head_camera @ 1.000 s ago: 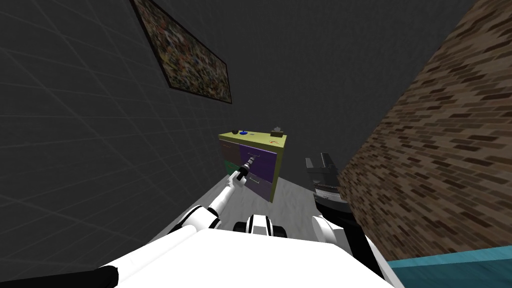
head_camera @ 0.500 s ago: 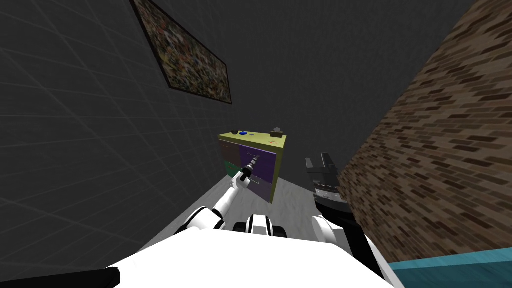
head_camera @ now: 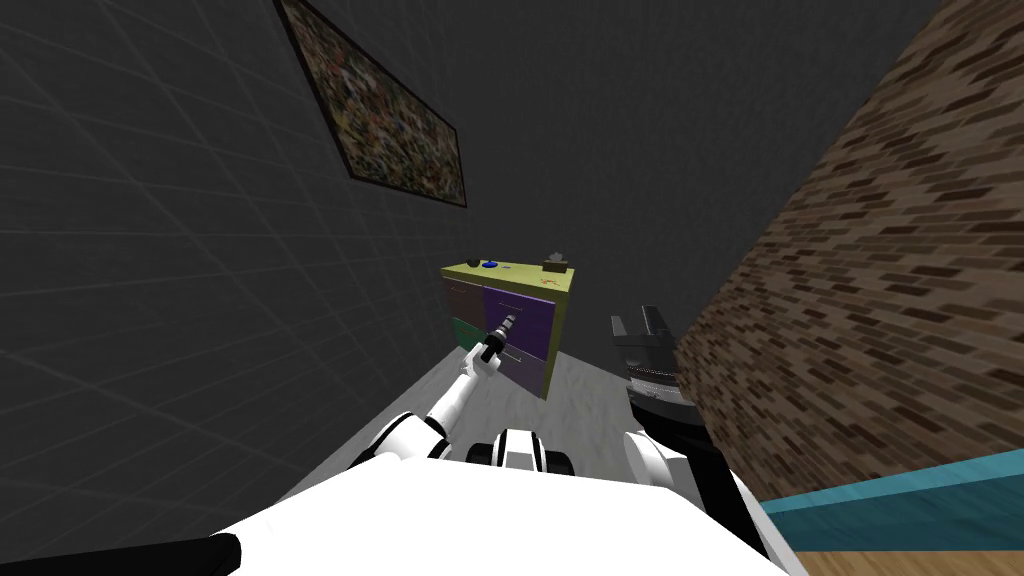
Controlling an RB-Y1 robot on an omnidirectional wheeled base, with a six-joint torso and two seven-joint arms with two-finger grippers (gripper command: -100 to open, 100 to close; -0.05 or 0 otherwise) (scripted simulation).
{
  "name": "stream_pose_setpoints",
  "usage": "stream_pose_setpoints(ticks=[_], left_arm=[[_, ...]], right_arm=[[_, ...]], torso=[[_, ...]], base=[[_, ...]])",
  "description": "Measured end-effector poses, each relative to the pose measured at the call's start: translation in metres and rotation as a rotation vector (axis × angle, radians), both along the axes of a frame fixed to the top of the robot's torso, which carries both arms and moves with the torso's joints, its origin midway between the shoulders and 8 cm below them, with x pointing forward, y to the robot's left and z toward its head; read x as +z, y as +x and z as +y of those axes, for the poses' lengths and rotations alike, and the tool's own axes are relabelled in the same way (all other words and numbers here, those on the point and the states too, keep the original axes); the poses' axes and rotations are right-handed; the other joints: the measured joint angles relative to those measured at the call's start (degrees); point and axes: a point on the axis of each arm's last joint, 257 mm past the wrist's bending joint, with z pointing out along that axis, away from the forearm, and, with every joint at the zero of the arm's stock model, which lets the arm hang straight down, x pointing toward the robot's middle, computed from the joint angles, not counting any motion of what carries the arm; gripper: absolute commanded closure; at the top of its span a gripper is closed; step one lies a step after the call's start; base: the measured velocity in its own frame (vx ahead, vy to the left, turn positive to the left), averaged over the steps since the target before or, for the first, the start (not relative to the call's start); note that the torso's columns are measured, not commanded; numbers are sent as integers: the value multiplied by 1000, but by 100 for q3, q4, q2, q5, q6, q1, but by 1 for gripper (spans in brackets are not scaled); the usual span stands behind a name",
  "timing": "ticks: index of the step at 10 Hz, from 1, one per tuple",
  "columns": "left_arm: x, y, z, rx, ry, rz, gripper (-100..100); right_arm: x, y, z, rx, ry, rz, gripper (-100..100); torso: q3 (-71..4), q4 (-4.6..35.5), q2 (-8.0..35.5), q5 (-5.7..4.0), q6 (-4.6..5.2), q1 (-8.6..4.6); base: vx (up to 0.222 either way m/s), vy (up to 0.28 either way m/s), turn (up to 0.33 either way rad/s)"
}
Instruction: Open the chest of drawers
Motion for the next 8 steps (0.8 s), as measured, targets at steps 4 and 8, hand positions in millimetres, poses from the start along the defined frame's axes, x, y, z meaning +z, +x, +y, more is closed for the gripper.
stream_pose_setpoints(ticks=[4,8], left_arm=[[2,1,9,4,18,-5,-100],[1,9,41,32,72,-19,-100]], right_arm=[[0,0,0,0,0,0,0],[0,0,0,0,0,0,0]], torso=[[-46,-22,-72,-10,-1,-36],[-23,-11,-36,-7,2,-28]], base=[[-62,32,4],[84,-52,-15]])
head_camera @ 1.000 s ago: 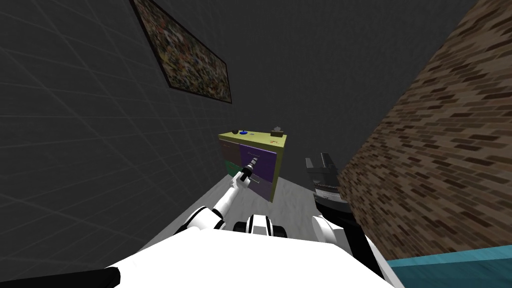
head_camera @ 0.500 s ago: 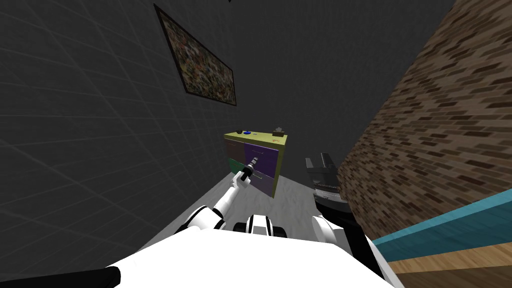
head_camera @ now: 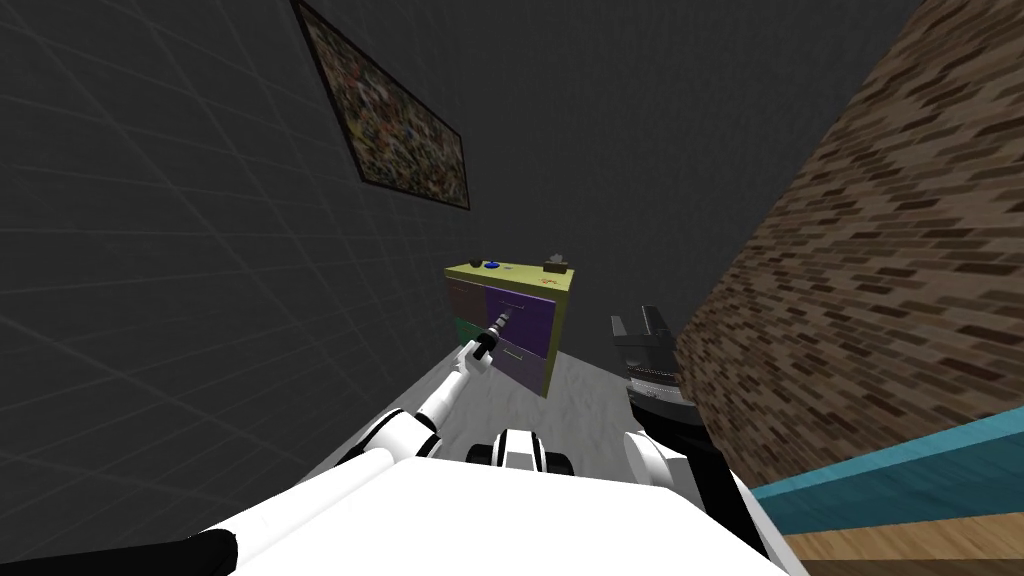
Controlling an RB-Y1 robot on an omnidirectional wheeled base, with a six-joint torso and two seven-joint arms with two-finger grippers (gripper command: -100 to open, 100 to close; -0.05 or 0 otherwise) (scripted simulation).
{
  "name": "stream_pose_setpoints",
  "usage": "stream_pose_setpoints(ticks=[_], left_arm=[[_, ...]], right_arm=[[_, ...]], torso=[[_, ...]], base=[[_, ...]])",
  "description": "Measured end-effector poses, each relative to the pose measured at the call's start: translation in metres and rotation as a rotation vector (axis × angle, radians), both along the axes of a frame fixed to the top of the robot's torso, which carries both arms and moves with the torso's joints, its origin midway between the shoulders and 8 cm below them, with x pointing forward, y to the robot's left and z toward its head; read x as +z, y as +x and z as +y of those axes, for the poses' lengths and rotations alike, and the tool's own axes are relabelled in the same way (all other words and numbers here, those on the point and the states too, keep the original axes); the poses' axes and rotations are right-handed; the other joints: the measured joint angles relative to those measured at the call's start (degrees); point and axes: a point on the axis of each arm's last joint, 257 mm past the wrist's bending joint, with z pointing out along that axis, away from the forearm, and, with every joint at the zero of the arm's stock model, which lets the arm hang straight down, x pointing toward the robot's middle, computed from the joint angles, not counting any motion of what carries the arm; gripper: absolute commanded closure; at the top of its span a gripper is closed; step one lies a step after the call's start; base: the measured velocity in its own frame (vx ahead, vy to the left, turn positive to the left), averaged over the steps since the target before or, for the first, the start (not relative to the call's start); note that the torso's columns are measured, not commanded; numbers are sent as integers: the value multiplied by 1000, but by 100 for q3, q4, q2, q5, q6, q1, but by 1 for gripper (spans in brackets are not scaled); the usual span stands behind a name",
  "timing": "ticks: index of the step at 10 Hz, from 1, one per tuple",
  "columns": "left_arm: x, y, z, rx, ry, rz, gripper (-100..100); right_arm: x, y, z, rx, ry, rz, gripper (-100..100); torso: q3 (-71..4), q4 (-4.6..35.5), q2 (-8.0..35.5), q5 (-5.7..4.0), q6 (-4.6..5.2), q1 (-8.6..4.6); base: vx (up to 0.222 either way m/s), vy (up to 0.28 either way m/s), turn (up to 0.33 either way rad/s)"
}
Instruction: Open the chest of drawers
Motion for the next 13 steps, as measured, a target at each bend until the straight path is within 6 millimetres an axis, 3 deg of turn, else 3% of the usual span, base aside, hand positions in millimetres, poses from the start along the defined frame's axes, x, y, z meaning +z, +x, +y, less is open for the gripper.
stream_pose_setpoints(ticks=[3,7,8,9,13], left_arm=[[-3,0,5,4,-3,1,-100],[-2,-10,-37,-26,-78,21,-100],[-2,-10,-39,-27,-79,22,-100],[-2,-10,-39,-27,-79,22,100],[0,-10,-42,-31,-78,22,100]], right_arm=[[0,0,0,0,0,0,0],[0,0,0,0,0,0,0],[0,0,0,0,0,0,0],[0,0,0,0,0,0,0],[0,0,0,0,0,0,0]], torso=[[-1,-1,-1,5,-2,21],[22,11,37,5,-1,19],[13,6,22,4,-3,19],[5,2,10,4,-2,16],[24,12,40,3,-1,13]], base=[[154,-64,-17],[28,-15,-1],[0,0,0],[0,0,0],[-147,62,18]])
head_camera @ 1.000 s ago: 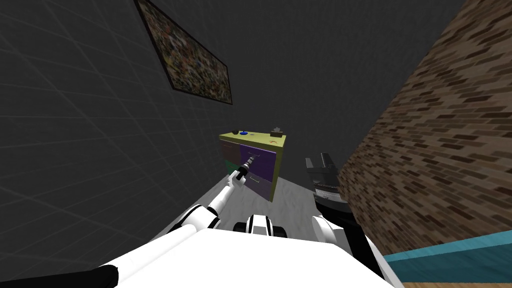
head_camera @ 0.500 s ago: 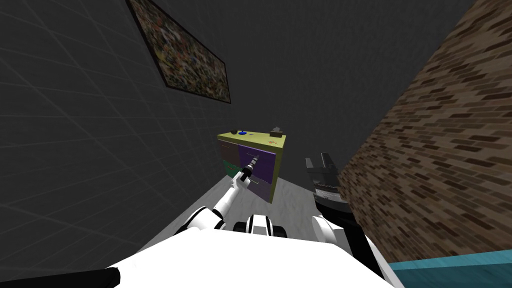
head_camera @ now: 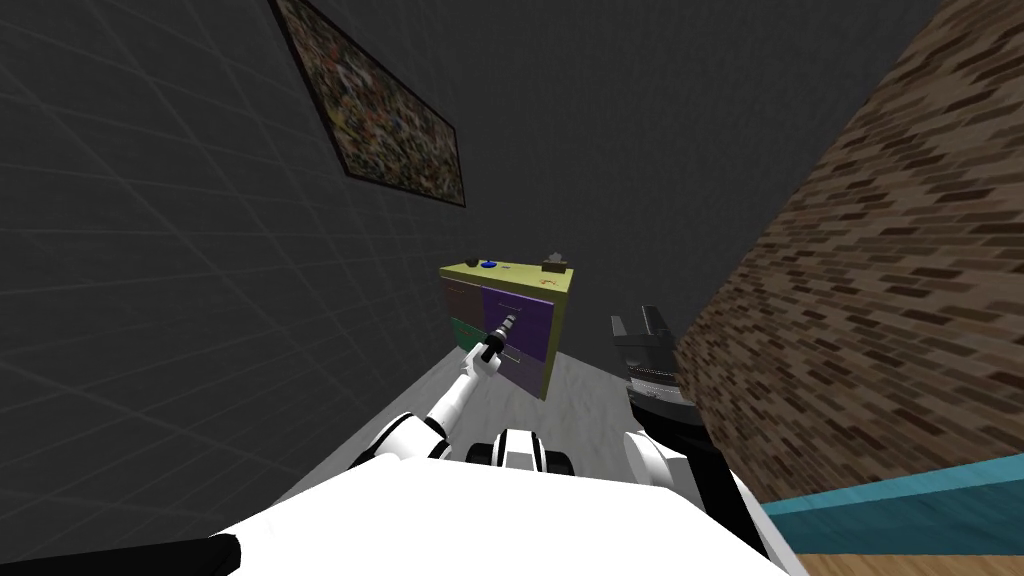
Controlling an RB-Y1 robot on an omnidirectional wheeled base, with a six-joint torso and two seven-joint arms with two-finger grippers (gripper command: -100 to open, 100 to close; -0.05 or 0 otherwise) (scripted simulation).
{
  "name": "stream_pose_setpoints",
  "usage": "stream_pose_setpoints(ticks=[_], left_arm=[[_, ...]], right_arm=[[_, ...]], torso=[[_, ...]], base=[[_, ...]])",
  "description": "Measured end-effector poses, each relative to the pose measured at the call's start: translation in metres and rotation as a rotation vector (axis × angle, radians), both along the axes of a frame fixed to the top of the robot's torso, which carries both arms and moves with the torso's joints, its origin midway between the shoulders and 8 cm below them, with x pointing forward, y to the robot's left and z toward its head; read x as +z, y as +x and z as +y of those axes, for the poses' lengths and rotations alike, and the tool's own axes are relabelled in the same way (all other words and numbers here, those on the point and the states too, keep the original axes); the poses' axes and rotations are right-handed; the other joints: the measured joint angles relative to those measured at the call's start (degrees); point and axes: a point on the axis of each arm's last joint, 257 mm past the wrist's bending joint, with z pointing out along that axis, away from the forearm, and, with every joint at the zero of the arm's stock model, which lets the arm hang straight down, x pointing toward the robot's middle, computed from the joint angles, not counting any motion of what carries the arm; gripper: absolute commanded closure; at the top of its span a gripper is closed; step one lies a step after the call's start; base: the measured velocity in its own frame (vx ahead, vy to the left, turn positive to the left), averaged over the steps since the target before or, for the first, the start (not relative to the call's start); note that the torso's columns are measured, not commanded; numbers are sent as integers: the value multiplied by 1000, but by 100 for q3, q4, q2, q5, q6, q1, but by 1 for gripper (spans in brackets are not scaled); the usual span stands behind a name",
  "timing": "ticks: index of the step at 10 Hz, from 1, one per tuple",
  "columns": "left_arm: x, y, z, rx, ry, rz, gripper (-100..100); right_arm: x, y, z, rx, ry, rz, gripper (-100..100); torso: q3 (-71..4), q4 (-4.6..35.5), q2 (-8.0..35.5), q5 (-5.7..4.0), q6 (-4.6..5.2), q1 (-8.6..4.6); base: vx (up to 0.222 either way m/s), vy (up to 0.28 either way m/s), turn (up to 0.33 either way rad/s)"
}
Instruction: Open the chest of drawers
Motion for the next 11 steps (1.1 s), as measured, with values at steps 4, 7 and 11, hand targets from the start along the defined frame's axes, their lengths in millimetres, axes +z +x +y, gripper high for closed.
stream_pose_setpoints(ticks=[4,7,11], left_arm=[[2,3,8,5,18,-4,-100],[0,7,36,29,69,-16,-100],[-2,9,46,35,73,-21,-100]], right_arm=[[0,0,0,0,0,0,0],[0,0,0,0,0,0,0],[0,0,0,0,0,0,0]], torso=[[-50,-24,-80,-5,-2,-15],[-25,-12,-40,-1,0,-3],[-22,-11,-36,1,0,4]], base=[[-80,28,2],[68,-30,-9],[139,-63,-13]])
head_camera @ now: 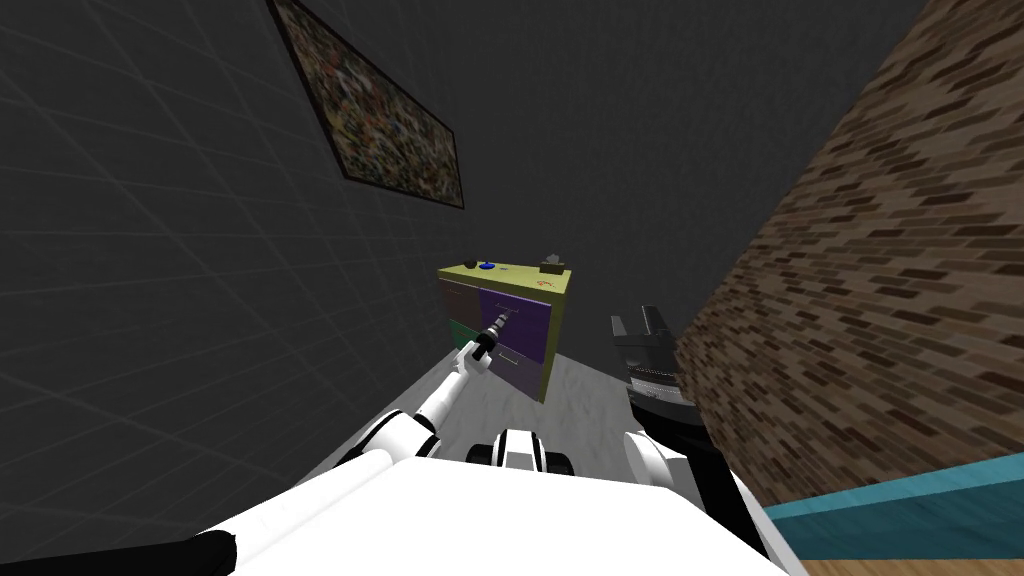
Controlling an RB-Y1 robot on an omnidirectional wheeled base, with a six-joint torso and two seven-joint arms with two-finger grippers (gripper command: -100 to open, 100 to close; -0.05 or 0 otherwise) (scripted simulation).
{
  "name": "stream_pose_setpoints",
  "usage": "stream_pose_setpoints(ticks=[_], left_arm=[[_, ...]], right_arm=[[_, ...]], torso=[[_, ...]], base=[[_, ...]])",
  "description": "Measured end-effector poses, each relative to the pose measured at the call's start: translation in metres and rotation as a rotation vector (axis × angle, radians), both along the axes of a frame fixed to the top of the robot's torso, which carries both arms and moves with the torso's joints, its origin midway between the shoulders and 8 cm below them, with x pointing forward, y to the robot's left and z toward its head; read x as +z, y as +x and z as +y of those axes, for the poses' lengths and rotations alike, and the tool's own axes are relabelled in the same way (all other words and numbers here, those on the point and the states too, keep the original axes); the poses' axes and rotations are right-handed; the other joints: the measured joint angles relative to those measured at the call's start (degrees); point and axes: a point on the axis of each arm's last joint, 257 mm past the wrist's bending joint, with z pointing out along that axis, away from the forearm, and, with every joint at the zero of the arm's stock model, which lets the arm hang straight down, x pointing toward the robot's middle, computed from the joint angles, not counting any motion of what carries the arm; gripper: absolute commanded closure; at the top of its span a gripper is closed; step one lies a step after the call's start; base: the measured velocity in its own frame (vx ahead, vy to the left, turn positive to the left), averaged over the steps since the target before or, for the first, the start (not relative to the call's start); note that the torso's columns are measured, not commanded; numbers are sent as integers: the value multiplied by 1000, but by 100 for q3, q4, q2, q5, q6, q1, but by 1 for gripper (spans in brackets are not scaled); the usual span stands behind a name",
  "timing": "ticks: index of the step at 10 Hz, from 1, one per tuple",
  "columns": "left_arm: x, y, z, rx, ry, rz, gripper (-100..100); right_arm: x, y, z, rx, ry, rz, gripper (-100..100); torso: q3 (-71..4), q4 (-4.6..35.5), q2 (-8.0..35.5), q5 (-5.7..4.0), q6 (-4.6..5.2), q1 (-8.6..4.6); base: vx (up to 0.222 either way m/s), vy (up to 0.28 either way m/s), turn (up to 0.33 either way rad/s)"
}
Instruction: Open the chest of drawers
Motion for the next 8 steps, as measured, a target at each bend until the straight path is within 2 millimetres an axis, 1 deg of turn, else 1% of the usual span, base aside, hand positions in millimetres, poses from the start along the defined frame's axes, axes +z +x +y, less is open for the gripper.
stream_pose_setpoints(ticks=[2,4,5,6,7,8], left_arm=[[-3,-6,-18,-14,-38,11,-100],[-2,-9,-35,-29,-71,18,-100],[-2,-10,-36,-30,-74,19,-100],[-3,-10,-25,-14,-78,18,-100],[-1,-11,-19,-5,-77,15,-100],[-3,-13,-3,14,-78,16,-100]], right_arm=[[0,0,0,0,0,0,0],[0,0,0,0,0,0,0],[0,0,0,0,0,0,0],[0,0,0,0,0,0,0],[0,0,0,0,0,0,0],[0,0,0,0,0,0,0]], torso=[[14,6,24,2,-1,7],[18,9,30,1,0,3],[12,6,20,0,-1,-1],[4,2,6,-2,2,-10],[-1,0,1,-3,-1,-10],[-1,-1,-1,-2,0,-9]], base=[[63,-13,-4],[7,2,-1],[18,-19,-150],[19,-23,-69],[26,-36,-124],[45,-40,-231]])
